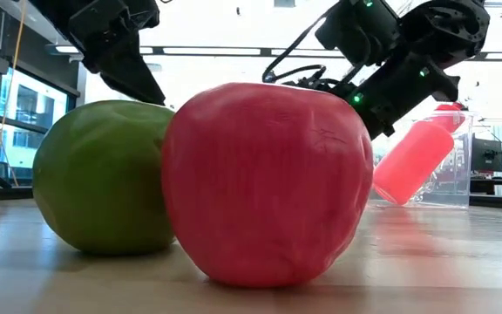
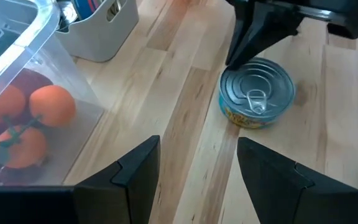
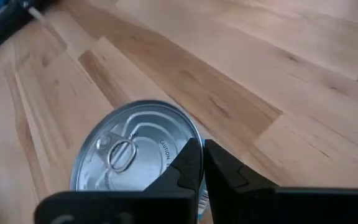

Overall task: Pick & Place Food Item
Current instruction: Put the light blue tuna can into the white bin

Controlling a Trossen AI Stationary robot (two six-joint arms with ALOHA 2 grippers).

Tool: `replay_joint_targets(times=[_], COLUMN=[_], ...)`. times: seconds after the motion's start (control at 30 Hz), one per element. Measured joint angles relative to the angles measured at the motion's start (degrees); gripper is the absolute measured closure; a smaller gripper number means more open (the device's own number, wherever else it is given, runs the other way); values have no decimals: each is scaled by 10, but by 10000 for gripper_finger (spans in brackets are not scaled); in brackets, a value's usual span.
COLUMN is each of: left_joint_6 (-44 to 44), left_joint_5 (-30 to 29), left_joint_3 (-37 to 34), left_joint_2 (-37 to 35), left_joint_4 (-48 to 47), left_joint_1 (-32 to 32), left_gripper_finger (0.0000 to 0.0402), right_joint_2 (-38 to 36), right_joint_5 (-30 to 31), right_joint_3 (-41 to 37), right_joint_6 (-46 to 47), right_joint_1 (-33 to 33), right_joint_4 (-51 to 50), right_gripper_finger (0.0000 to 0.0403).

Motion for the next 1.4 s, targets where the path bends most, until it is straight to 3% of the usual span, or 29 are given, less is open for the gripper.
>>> replay_joint_targets(times=[0.33,0.6,0.67,0.73,0.87,1.13,1.4], left_joint_6=[0,0,0,0,0,0,0], left_joint_5=[-1,-1,1,1,4,4,4], left_joint_3=[0,0,0,0,0,0,0], left_joint_2=[0,0,0,0,0,0,0], left_joint_4=[7,12,12,13,14,19,28], left_joint_1=[-10,-10,-10,-10,-13,-13,-13], left_gripper_finger=[197,197,197,197,197,197,197], right_joint_2=[74,74,75,78,77,67,-39], right_joint_5=[18,44,39,69,65,62,41], right_joint_3=[5,5,5,6,5,0,3], right_joint_6=[39,66,75,85,90,23,-121], right_joint_1=[2,3,6,12,17,17,22], right_joint_4=[95,76,2,-12,-16,8,0], right_gripper_finger=[400,400,401,401,401,401,401])
